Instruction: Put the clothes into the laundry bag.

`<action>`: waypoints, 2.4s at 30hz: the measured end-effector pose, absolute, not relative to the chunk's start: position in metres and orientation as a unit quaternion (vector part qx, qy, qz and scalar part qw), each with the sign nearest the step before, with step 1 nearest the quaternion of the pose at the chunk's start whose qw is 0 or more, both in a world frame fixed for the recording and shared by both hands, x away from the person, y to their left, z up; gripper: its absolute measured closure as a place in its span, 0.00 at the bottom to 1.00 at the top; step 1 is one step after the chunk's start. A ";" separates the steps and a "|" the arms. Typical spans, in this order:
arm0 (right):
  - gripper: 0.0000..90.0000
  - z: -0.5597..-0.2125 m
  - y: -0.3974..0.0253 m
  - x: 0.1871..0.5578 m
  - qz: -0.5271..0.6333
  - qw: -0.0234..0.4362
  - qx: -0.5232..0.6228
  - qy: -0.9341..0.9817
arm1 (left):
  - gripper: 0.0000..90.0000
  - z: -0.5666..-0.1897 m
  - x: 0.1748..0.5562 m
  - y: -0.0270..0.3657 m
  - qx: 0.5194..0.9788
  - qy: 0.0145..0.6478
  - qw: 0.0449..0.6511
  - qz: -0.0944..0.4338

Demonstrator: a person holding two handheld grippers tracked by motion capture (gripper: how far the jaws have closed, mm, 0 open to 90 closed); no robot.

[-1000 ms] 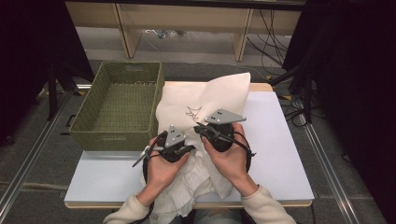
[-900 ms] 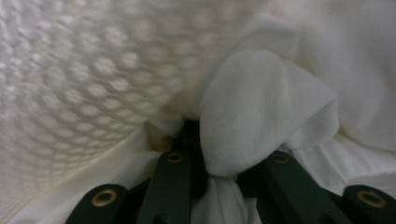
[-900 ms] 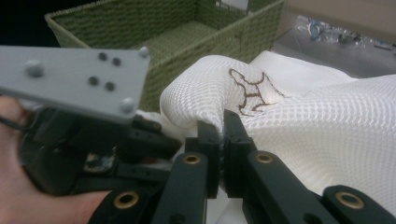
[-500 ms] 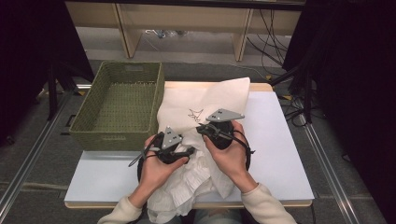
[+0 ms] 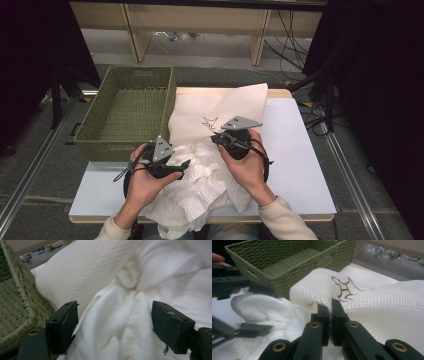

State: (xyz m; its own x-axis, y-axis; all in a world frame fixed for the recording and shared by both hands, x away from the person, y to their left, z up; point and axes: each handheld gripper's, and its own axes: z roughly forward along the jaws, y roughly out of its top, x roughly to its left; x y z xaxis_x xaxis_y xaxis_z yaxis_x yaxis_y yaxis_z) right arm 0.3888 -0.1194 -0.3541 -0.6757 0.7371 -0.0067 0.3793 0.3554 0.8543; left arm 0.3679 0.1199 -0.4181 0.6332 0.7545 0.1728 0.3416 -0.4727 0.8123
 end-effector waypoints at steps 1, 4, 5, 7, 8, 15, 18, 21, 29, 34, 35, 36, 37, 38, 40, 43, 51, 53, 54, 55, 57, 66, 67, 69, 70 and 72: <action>0.98 -0.354 -0.120 0.389 0.447 0.200 0.349 0.799 | 0.26 -0.423 0.372 0.120 0.816 0.340 0.390 0.258; 0.98 -0.355 -0.119 0.389 0.444 0.195 0.354 0.800 | 0.32 -0.440 0.382 0.121 0.830 0.348 0.379 0.217; 0.98 -0.355 -0.118 0.388 0.445 0.190 0.357 0.799 | 0.38 -0.446 0.383 0.118 0.824 0.352 0.391 0.210; 0.98 -0.356 -0.117 0.388 0.443 0.190 0.357 0.800 | 0.52 -0.449 0.381 0.115 0.821 0.364 0.400 0.181; 0.98 -0.356 -0.118 0.389 0.441 0.197 0.350 0.802 | 0.60 -0.448 0.380 0.114 0.823 0.362 0.400 0.175; 0.98 -0.357 -0.118 0.389 0.442 0.196 0.362 0.797 | 0.89 -0.424 0.362 0.106 0.807 0.345 0.457 0.144; 0.98 -0.357 -0.118 0.390 0.442 0.197 0.359 0.798 | 0.89 -0.411 0.351 0.096 0.801 0.332 0.482 0.129; 0.98 -0.358 -0.117 0.389 0.441 0.202 0.357 0.798 | 0.89 -0.402 0.344 0.088 0.792 0.322 0.502 0.129; 0.99 -0.359 -0.109 0.384 0.444 0.189 0.343 0.806 | 0.91 -0.403 0.353 0.061 0.794 0.310 0.499 0.154; 0.99 -0.360 -0.105 0.381 0.444 0.174 0.345 0.808 | 0.92 -0.415 0.369 0.050 0.795 0.331 0.473 0.187; 0.99 -0.360 -0.105 0.381 0.454 0.176 0.340 0.805 | 0.92 -0.415 0.371 0.051 0.789 0.336 0.475 0.197; 0.99 -0.357 -0.105 0.379 0.457 0.172 0.338 0.805 | 0.93 -0.413 0.373 0.051 0.778 0.343 0.483 0.210; 0.99 -0.353 -0.105 0.375 0.461 0.171 0.339 0.802 | 0.93 -0.409 0.372 0.053 0.773 0.347 0.482 0.221; 0.99 -0.350 -0.104 0.373 0.470 0.168 0.334 0.800 | 0.94 -0.407 0.372 0.054 0.769 0.348 0.486 0.227; 0.99 -0.344 -0.104 0.369 0.480 0.178 0.318 0.798 | 0.94 -0.401 0.370 0.056 0.753 0.353 0.500 0.242; 0.99 -0.339 -0.105 0.366 0.487 0.179 0.322 0.792 | 0.93 -0.401 0.372 0.056 0.754 0.346 0.495 0.260; 0.99 -0.356 -0.109 0.381 0.464 0.186 0.340 0.797 | 0.67 -0.423 0.383 0.062 0.780 0.343 0.452 0.266; 0.99 -0.355 -0.110 0.382 0.462 0.175 0.348 0.797 | 0.59 -0.418 0.378 0.067 0.784 0.332 0.454 0.264; 0.99 -0.356 -0.111 0.383 0.464 0.185 0.340 0.797 | 0.55 -0.415 0.374 0.069 0.786 0.327 0.455 0.262; 0.99 -0.355 -0.112 0.383 0.463 0.183 0.346 0.795 | 0.51 -0.412 0.370 0.071 0.790 0.315 0.457 0.261; 0.99 -0.354 -0.113 0.383 0.464 0.183 0.352 0.792 | 0.46 -0.406 0.359 0.074 0.788 0.310 0.465 0.257; 0.99 -0.354 -0.114 0.383 0.464 0.188 0.348 0.793 | 0.32 -0.385 0.331 0.091 0.790 0.291 0.480 0.247; 0.99 -0.354 -0.114 0.384 0.466 0.179 0.351 0.792 | 0.31 -0.385 0.331 0.093 0.794 0.288 0.475 0.247; 0.99 -0.354 -0.116 0.384 0.460 0.186 0.349 0.795 | 0.27 -0.387 0.331 0.095 0.799 0.295 0.464 0.243; 0.99 -0.354 -0.115 0.384 0.461 0.181 0.354 0.793 | 0.26 -0.389 0.332 0.095 0.800 0.298 0.460 0.244; 0.98 -0.354 -0.116 0.385 0.461 0.184 0.349 0.795 | 0.25 -0.394 0.335 0.095 0.801 0.308 0.448 0.249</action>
